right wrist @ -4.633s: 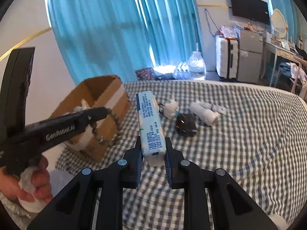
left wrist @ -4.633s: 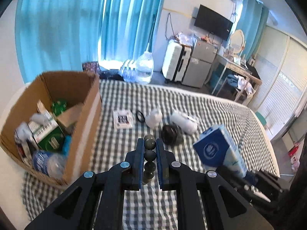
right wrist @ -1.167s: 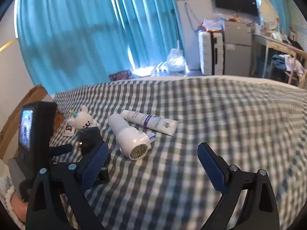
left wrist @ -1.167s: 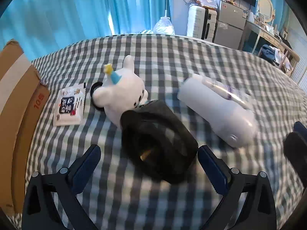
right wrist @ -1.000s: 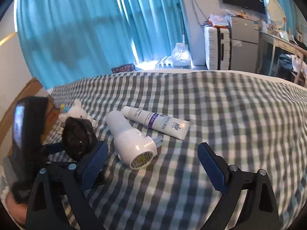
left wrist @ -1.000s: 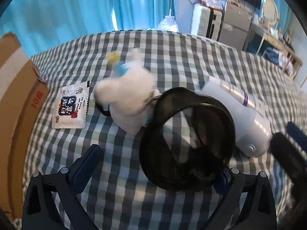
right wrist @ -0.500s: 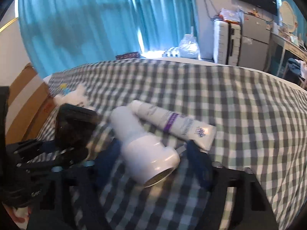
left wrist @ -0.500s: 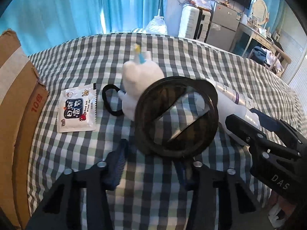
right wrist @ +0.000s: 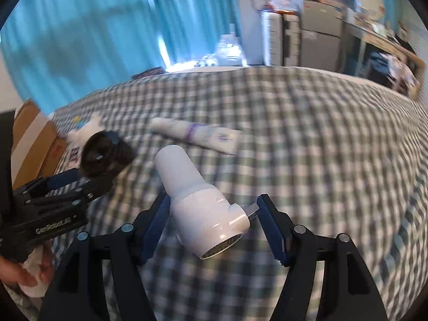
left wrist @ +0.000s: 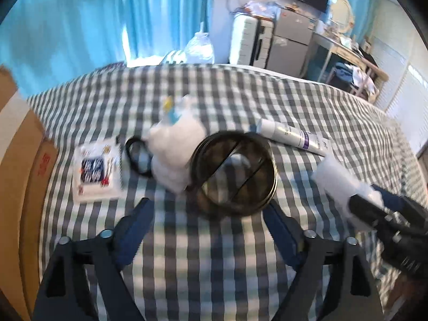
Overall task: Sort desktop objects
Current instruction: 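Grasp the white hair dryer with the right tool while the left grasps the black mesh lid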
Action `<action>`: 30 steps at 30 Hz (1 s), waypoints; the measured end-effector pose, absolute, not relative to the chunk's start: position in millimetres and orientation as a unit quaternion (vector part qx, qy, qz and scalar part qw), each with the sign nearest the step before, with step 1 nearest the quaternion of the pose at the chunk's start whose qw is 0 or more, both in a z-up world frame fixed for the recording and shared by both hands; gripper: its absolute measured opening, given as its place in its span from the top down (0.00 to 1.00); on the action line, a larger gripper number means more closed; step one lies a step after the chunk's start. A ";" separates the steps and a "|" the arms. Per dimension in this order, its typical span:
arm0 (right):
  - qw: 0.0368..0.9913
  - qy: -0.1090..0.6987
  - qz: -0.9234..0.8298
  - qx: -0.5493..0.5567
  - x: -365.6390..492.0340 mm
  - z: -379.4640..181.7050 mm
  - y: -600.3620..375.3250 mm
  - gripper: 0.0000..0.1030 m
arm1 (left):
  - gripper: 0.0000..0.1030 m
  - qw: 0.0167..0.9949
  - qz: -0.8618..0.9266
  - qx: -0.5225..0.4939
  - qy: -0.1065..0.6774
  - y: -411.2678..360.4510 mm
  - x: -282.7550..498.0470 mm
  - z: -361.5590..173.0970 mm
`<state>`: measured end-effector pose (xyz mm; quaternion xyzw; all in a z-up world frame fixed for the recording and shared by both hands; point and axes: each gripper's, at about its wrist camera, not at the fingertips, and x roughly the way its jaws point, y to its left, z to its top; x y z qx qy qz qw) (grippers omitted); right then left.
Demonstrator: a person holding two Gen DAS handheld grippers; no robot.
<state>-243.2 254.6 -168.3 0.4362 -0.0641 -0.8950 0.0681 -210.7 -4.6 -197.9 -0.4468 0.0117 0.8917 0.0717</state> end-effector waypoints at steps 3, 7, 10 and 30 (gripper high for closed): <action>0.057 -0.097 -0.892 0.437 -244.9 -171.2 274.3 0.35 | 0.14 0.080 0.890 -0.448 0.036 7.4 -219.9 -200.6; 0.059 -0.105 -0.891 0.439 -249.4 -174.2 280.3 0.35 | 0.14 0.097 0.886 -0.453 0.019 22.5 -224.2 -199.9; 0.066 -0.102 -0.891 0.439 -251.7 -173.3 283.7 0.35 | 0.13 0.120 0.884 -0.451 0.007 33.9 -222.1 -198.3; 0.055 -0.057 -0.892 0.444 -263.5 -182.6 273.0 0.32 | 0.40 0.138 0.893 -0.426 0.052 54.6 -276.1 -193.5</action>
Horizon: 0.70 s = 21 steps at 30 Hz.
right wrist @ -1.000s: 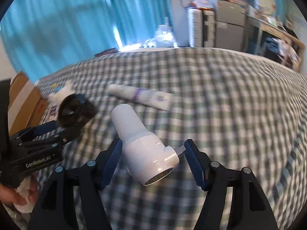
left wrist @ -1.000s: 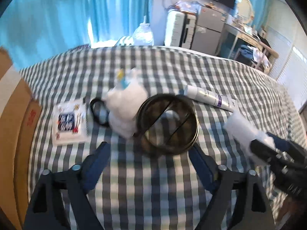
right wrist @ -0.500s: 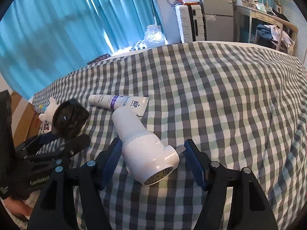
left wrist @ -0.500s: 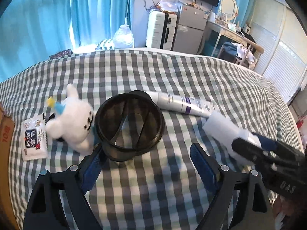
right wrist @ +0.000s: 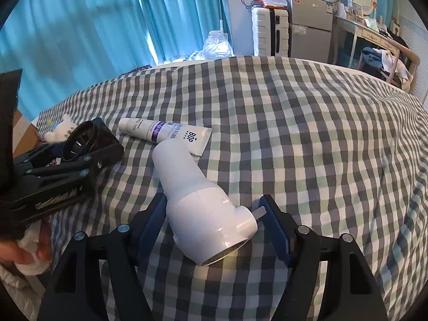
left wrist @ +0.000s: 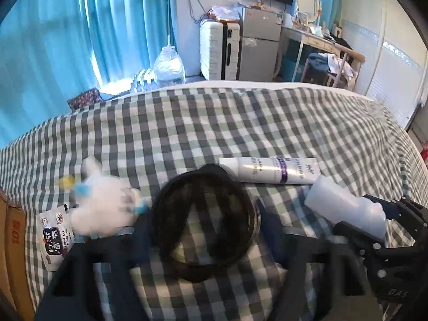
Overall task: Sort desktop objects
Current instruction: 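Grasp the white hair dryer with the right tool while the left grasps the black mesh lid, then carry the hair dryer and black lid over the cardboard box with both tools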
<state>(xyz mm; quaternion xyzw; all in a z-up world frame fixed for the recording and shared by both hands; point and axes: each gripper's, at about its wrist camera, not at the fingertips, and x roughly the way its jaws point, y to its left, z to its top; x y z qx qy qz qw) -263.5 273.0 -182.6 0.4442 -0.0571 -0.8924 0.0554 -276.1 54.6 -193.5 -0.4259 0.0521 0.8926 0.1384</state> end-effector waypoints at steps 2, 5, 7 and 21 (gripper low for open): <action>0.056 -0.064 -0.892 0.443 -261.7 -182.6 274.4 0.34 | 0.40 0.140 0.892 -0.428 0.028 49.6 -275.6 -193.8; 0.058 -0.070 -0.891 0.444 -261.8 -180.4 275.8 0.35 | 0.40 0.138 0.891 -0.432 0.019 41.5 -267.9 -194.0; 0.060 -0.079 -0.892 0.441 -257.6 -177.0 279.1 0.35 | 0.40 0.136 0.891 -0.432 0.014 36.8 -259.1 -191.9; 0.056 -0.123 -0.897 0.420 -184.1 -128.2 269.3 0.35 | 0.40 0.128 0.889 -0.438 -0.010 27.6 -182.3 -130.2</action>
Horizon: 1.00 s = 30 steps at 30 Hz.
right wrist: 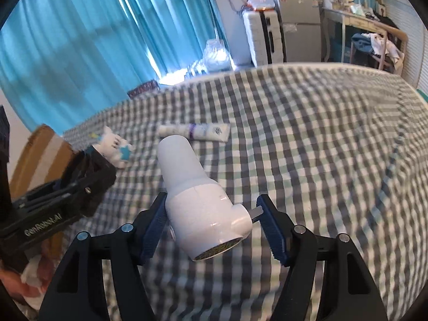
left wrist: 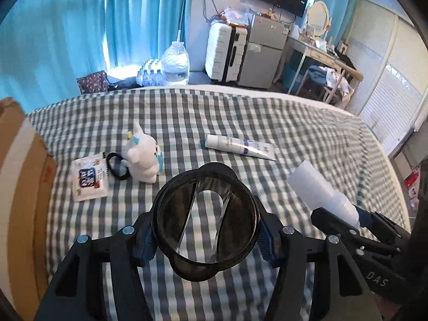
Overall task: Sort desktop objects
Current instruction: 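Carry the hair dryer and black lid over the cardboard box with both tools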
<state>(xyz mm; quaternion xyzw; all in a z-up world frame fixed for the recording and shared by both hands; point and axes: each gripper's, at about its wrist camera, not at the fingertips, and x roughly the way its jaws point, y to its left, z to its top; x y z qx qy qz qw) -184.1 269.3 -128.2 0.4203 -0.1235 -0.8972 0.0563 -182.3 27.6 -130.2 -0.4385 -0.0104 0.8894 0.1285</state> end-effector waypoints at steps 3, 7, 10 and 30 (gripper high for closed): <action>0.056 -0.120 -0.905 0.405 -163.2 -106.7 261.6 0.35 | 0.40 0.126 0.893 -0.432 -0.011 24.5 -169.2 -112.4; 0.068 -0.104 -0.911 0.393 -145.4 -84.1 246.8 0.35 | 0.40 0.122 0.898 -0.422 -0.016 17.6 -151.4 -86.6; 0.079 -0.101 -0.917 0.377 -127.5 -63.1 239.5 0.35 | 0.40 0.114 0.906 -0.406 -0.014 10.1 -133.1 -65.3; 0.140 -0.056 -0.937 0.316 -68.6 14.2 169.5 0.35 | 0.40 0.082 0.925 -0.367 -0.051 -64.1 -89.3 9.6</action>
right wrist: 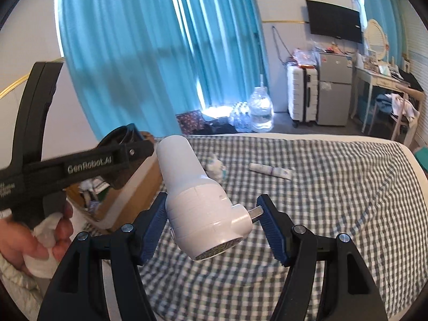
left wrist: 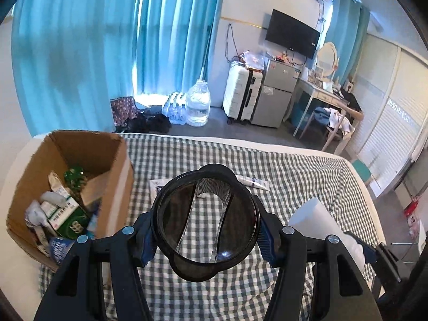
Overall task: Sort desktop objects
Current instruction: 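Carry the hair dryer and black lid over the cardboard box with both tools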
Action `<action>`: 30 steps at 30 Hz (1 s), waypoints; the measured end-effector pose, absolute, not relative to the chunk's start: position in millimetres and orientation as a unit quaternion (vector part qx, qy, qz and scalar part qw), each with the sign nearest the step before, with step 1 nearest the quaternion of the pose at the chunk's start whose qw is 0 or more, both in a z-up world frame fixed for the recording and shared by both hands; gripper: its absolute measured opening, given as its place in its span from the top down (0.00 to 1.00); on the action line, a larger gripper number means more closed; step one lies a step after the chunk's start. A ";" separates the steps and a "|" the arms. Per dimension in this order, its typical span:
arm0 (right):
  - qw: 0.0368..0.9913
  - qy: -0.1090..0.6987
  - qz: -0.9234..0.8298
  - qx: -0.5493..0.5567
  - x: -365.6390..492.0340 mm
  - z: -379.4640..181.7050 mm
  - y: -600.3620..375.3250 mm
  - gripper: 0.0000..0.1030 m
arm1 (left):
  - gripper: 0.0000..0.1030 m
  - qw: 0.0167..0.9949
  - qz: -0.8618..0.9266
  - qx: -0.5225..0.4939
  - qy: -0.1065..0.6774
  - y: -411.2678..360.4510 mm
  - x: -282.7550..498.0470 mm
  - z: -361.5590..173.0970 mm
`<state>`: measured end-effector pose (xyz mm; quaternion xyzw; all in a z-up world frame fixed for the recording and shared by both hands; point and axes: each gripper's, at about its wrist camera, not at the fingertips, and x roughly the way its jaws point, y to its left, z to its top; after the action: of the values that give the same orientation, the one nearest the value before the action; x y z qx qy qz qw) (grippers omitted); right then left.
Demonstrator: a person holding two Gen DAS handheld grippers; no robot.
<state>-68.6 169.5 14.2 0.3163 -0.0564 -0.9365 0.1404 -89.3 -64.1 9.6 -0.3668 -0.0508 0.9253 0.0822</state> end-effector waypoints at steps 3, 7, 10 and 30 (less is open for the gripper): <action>0.155 -0.055 -0.935 0.315 -69.6 17.3 149.8 0.35 | 0.40 0.072 0.925 -0.368 -0.058 -85.8 -90.9 18.3; 0.171 -0.059 -0.930 0.321 -74.5 18.2 123.3 0.35 | 0.40 0.055 0.927 -0.367 -0.061 -121.5 -95.6 26.3; 0.192 -0.066 -0.923 0.327 -83.4 17.5 104.6 0.35 | 0.40 0.040 0.927 -0.367 -0.058 -147.1 -99.6 27.5; 0.250 -0.147 -0.865 0.409 -203.7 -44.8 -53.7 0.35 | 0.40 -0.065 0.888 -0.453 -0.039 -300.7 -195.3 -52.7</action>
<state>-203.7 -53.7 -44.8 0.4090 -0.1472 -0.8651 0.2504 -195.3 -300.7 -52.7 -0.4526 -0.0392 0.8884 -0.0654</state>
